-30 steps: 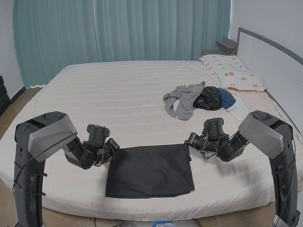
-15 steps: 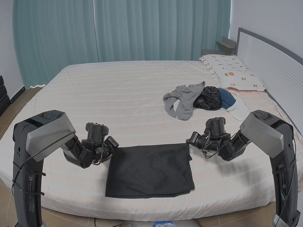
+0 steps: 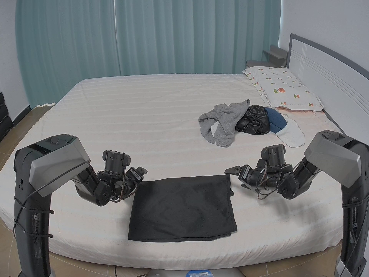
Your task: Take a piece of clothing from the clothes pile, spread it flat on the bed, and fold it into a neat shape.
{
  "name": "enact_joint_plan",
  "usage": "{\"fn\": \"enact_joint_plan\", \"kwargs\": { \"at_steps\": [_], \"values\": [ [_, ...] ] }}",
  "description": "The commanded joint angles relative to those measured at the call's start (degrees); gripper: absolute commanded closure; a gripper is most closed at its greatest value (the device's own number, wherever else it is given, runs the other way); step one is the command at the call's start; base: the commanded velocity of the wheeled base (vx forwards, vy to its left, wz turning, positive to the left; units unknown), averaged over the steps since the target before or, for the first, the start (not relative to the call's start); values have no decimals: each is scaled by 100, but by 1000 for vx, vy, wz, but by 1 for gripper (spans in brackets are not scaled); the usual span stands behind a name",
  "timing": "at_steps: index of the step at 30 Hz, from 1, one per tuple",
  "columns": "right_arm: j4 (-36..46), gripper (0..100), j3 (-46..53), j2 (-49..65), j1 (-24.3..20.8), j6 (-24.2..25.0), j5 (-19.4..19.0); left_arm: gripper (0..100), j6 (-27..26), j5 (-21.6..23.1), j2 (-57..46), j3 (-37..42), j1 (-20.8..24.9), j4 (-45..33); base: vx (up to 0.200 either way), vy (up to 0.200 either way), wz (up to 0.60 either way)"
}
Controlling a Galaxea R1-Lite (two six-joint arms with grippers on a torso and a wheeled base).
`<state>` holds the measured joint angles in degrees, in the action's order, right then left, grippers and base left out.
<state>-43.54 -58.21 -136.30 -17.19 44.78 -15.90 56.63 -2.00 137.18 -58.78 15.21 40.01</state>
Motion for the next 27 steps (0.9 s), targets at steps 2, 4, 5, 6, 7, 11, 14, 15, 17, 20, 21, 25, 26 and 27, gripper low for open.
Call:
{"fn": "enact_joint_plan", "kwargs": {
  "at_steps": [2, 4, 5, 6, 7, 11, 14, 15, 17, 20, 21, 25, 26, 27],
  "values": [
    [-532, 0, 1787, 886, -329, -39, -397, 0, 42, 77, -578, 904, -71, 587, 0, 0, 0],
    [-655, 0, 2156, 948, -496, -48, -414, 0, 42, 86, -658, 1071, -71, 719, 0, 0, 0],
    [-734, 0, 2305, 948, -575, -48, -414, 0, 42, 86, -684, 1167, -71, 745, 0, 0, 0],
    [-770, 0, 2358, 948, -593, -57, -414, 0, 42, 86, -693, 1203, -62, 754, 0, 0, 0],
    [-884, 0, 2499, 921, -663, -57, -405, 0, 42, 86, -737, 1264, -36, 763, 0, 0, 0],
    [-972, 0, 2666, 860, -839, -48, -414, 0, 50, 86, -772, 1273, -18, 763, 0, 0, 0],
    [-980, 0, 2657, 789, -891, -65, -370, 0, 50, 86, -763, 1264, -45, 763, 0, 0, 0],
    [-980, 0, 2648, 781, -909, -74, -362, 0, 50, 86, -763, 1246, -62, 763, 0, 0, 0],
    [-980, 0, 2639, 763, -988, -118, -353, 0, 50, 86, -763, 1229, -80, 763, 0, 0, 0],
    [-972, 0, 2595, 693, -1050, -136, -309, 0, 50, 86, -754, 1203, -80, 754, 0, 0, 0],
    [-972, 100, 2587, 693, -1041, -145, -274, 0, 50, 86, -754, 1194, -89, 754, 0, 0, 0],
    [-954, 100, 2718, 746, -1041, -329, -159, 0, 50, 86, -763, 1185, -142, 754, 0, 0, 0],
    [-972, 100, 2771, 746, -1041, -382, -159, 0, 50, 86, -754, 1185, -150, 754, 0, 0, 0],
    [-989, 100, 2833, 746, -1041, -426, -151, 0, 50, 86, -745, 1185, -150, 754, 0, 0, 0]
  ]
}}
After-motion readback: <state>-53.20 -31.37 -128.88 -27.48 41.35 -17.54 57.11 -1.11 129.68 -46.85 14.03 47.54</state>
